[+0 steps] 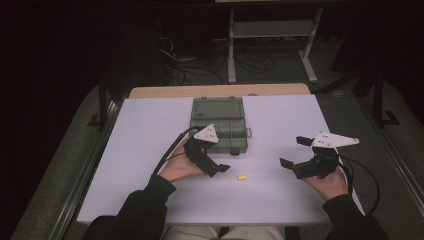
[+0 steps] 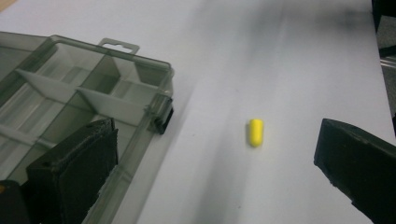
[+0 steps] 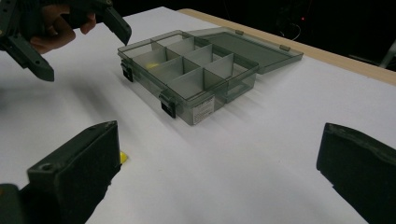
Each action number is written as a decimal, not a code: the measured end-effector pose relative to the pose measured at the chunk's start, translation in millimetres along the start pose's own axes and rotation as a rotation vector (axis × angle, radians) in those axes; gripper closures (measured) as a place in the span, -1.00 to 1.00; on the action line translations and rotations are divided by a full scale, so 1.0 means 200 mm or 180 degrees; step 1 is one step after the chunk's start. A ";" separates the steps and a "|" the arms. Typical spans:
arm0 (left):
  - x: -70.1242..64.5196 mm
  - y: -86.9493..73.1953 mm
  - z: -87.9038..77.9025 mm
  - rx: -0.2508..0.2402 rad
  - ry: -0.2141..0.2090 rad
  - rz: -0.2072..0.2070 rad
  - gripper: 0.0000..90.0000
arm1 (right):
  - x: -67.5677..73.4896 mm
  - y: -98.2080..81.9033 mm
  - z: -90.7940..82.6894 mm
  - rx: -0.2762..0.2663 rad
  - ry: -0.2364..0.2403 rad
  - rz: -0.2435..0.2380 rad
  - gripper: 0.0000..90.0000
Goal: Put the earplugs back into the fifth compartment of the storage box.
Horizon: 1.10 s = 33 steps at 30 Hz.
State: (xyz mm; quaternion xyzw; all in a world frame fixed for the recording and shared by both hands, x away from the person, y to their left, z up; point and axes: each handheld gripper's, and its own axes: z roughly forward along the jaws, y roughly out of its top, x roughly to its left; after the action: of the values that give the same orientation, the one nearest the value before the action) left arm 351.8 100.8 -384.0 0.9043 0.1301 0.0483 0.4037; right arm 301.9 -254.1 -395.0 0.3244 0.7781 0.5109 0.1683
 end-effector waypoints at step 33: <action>-0.15 -0.01 0.33 0.0334 -0.0512 0.0238 -0.42 | 0.00 0.01 -0.01 -0.0023 0.0000 -0.0001 -1.00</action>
State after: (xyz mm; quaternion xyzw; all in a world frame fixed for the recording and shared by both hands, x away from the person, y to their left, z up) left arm 335.8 46.5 -429.3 0.9294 0.0658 -0.0164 0.3627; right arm 301.1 -255.3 -393.2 0.3237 0.7762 0.5137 0.1697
